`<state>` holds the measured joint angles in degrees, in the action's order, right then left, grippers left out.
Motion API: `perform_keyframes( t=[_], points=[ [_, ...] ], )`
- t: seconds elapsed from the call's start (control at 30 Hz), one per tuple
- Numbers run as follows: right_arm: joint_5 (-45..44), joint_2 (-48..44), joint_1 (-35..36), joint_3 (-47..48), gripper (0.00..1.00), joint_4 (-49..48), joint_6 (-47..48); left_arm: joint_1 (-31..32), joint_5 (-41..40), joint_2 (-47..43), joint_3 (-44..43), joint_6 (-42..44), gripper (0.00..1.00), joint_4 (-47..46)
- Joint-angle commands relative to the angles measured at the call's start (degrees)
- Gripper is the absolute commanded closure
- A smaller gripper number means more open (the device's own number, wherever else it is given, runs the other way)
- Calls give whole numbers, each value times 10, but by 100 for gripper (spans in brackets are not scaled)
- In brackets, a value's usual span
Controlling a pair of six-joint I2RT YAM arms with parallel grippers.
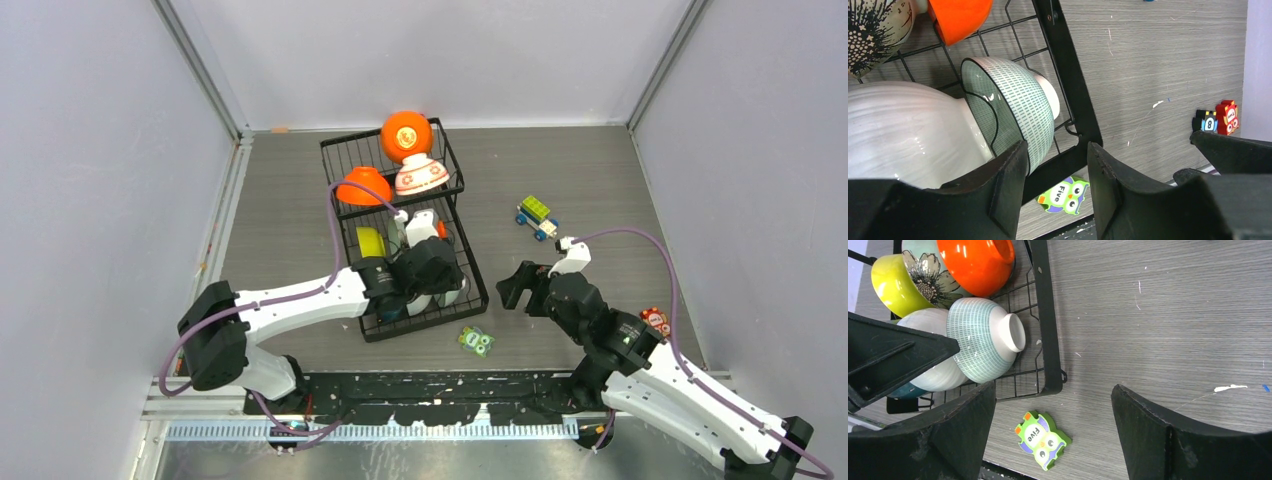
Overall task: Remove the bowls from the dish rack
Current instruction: Pick up the bowl from the dish rack.
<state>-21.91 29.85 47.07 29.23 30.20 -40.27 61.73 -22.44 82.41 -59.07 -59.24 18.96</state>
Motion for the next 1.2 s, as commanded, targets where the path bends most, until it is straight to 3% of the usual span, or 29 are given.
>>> perform_keyframes(
  t=[0.0,0.2,0.33,0.73,1.17],
  points=[
    [1,-6,0,-6,11,-25,-9,-5,-4,-5,5,-9,49,-7],
    [4,-7,0,-12,11,-31,-13,-5,-5,-26,14,-12,39,-3],
    [5,-7,0,-13,11,-29,-15,-4,-5,-31,21,-15,39,-2],
    [12,-19,0,-20,11,-27,-21,-17,50,2,46,-12,55,-95],
    [26,-19,0,-38,11,-47,-27,-34,90,13,85,-21,64,-165]
  ],
)
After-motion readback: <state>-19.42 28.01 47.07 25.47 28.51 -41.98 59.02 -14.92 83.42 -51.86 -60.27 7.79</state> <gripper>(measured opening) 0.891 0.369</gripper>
